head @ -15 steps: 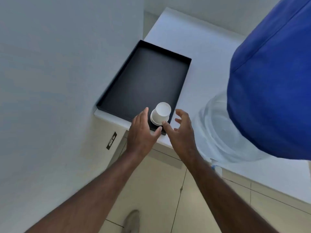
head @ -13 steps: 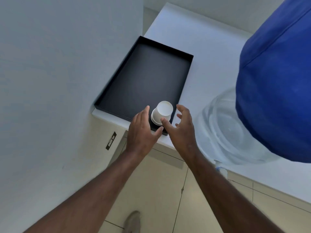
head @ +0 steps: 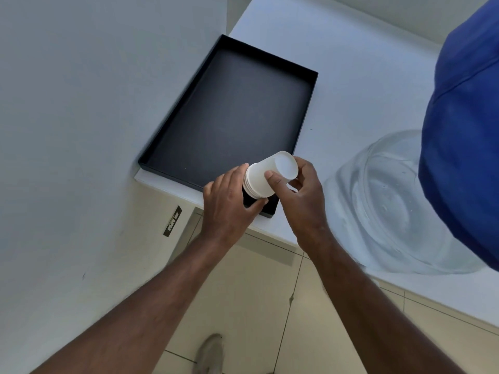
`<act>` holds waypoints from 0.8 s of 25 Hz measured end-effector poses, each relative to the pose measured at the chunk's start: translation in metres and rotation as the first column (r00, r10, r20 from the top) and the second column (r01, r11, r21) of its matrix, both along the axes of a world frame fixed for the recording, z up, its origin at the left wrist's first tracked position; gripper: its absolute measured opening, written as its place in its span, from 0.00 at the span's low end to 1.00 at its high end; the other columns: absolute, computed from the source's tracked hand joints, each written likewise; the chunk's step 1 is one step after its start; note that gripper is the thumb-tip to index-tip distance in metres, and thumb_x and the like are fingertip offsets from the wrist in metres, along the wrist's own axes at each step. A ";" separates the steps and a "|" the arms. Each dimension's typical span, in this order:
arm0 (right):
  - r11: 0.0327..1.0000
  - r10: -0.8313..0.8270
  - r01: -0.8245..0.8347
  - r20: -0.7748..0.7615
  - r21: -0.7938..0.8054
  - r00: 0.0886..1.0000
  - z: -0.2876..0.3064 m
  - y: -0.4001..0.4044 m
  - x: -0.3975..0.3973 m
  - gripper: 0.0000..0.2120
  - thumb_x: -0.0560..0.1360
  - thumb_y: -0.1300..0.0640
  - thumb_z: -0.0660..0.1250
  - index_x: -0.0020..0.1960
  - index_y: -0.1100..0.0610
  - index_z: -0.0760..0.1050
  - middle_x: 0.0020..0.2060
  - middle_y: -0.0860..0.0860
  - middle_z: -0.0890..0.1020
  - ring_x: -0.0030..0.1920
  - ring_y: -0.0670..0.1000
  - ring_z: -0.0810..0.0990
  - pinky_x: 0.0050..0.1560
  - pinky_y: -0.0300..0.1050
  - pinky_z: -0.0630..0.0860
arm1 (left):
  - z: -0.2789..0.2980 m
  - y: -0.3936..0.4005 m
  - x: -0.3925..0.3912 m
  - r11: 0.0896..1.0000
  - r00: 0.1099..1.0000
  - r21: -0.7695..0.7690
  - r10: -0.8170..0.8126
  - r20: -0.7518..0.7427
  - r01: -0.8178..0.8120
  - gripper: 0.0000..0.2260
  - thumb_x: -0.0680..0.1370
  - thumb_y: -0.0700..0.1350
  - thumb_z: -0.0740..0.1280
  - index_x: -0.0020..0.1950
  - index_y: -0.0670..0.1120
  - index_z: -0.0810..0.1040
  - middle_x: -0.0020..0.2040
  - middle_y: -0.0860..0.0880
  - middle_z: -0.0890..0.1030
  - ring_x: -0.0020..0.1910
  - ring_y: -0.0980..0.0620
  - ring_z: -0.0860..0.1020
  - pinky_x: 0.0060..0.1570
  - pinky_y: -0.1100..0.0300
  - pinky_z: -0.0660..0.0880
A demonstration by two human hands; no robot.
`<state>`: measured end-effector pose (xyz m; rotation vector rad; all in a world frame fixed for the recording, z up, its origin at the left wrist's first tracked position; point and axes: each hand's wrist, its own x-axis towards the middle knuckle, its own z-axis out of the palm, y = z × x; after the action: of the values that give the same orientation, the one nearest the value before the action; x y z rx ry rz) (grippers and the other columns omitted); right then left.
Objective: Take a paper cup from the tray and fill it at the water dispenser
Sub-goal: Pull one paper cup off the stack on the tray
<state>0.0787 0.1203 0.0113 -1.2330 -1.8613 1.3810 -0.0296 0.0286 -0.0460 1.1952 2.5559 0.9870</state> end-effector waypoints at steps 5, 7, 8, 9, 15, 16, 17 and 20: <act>1.000 0.027 -0.027 -0.003 -0.011 1.000 0.005 -0.001 0.000 0.24 0.77 0.52 0.76 0.70 0.50 0.72 0.63 0.45 0.79 0.64 0.49 0.80 0.57 0.33 0.80 | -0.002 0.000 -0.001 1.000 1.000 0.022 0.004 -0.007 -0.004 0.33 0.72 0.62 0.74 0.73 0.50 0.70 0.67 0.52 0.79 0.66 0.50 0.76 0.64 0.50 0.67; 0.999 0.047 -0.047 0.001 0.027 0.999 0.007 -0.003 0.000 0.25 0.76 0.52 0.76 0.70 0.50 0.72 0.63 0.43 0.79 0.64 0.49 0.80 0.58 0.35 0.80 | -0.003 0.001 -0.002 1.000 1.000 0.014 0.011 -0.016 -0.010 0.31 0.73 0.61 0.73 0.72 0.51 0.71 0.66 0.53 0.80 0.65 0.50 0.76 0.64 0.50 0.68; 0.997 0.056 -0.057 0.004 0.046 0.998 0.009 -0.005 0.001 0.25 0.76 0.52 0.76 0.70 0.51 0.71 0.63 0.44 0.79 0.64 0.50 0.80 0.61 0.40 0.81 | -0.004 0.002 -0.001 1.000 1.000 0.009 0.015 -0.021 -0.015 0.31 0.72 0.61 0.74 0.72 0.51 0.72 0.66 0.53 0.80 0.66 0.50 0.75 0.65 0.49 0.68; 0.996 0.062 -0.062 0.005 0.065 0.998 0.012 -0.007 0.001 0.26 0.76 0.52 0.77 0.70 0.51 0.71 0.63 0.44 0.78 0.64 0.50 0.79 0.62 0.45 0.82 | -0.004 0.002 -0.001 1.000 0.999 0.001 0.023 -0.026 -0.023 0.31 0.72 0.60 0.74 0.71 0.50 0.72 0.66 0.52 0.80 0.66 0.50 0.75 0.65 0.49 0.68; 0.983 0.027 -0.019 -0.042 0.183 0.999 0.030 -0.014 0.003 0.27 0.76 0.51 0.76 0.71 0.52 0.70 0.59 0.37 0.76 0.61 0.47 0.80 0.59 0.44 0.84 | -0.002 0.007 0.000 0.996 0.995 -0.031 0.082 -0.064 -0.084 0.30 0.69 0.58 0.75 0.66 0.47 0.74 0.65 0.49 0.79 0.65 0.45 0.75 0.63 0.45 0.72; 0.985 0.009 0.002 -0.058 0.173 0.998 0.033 -0.015 0.005 0.27 0.76 0.51 0.76 0.71 0.52 0.70 0.58 0.37 0.76 0.62 0.47 0.80 0.58 0.42 0.84 | -0.002 0.008 0.000 0.996 0.995 -0.045 0.078 -0.055 -0.081 0.30 0.69 0.59 0.75 0.67 0.47 0.74 0.66 0.49 0.79 0.66 0.45 0.75 0.63 0.45 0.72; 0.987 -0.011 0.023 -0.077 0.156 0.997 0.036 -0.016 0.008 0.27 0.77 0.52 0.76 0.71 0.52 0.70 0.59 0.37 0.76 0.62 0.47 0.80 0.57 0.41 0.84 | 0.000 0.008 0.000 0.995 0.997 -0.065 0.072 -0.040 -0.075 0.31 0.70 0.59 0.75 0.68 0.47 0.74 0.68 0.48 0.78 0.67 0.45 0.74 0.65 0.45 0.71; 0.992 -0.064 0.080 -0.154 0.101 0.986 0.040 -0.024 0.020 0.25 0.78 0.53 0.74 0.72 0.53 0.69 0.62 0.43 0.77 0.63 0.48 0.80 0.53 0.34 0.82 | 0.006 0.005 0.001 0.994 0.999 -0.097 0.050 0.020 -0.047 0.36 0.70 0.59 0.75 0.74 0.47 0.70 0.72 0.48 0.75 0.71 0.45 0.70 0.69 0.46 0.68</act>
<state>0.0984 0.0963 0.0518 -1.1004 -1.7458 1.2822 -0.0288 0.0336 -0.0399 1.0955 2.5941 0.8707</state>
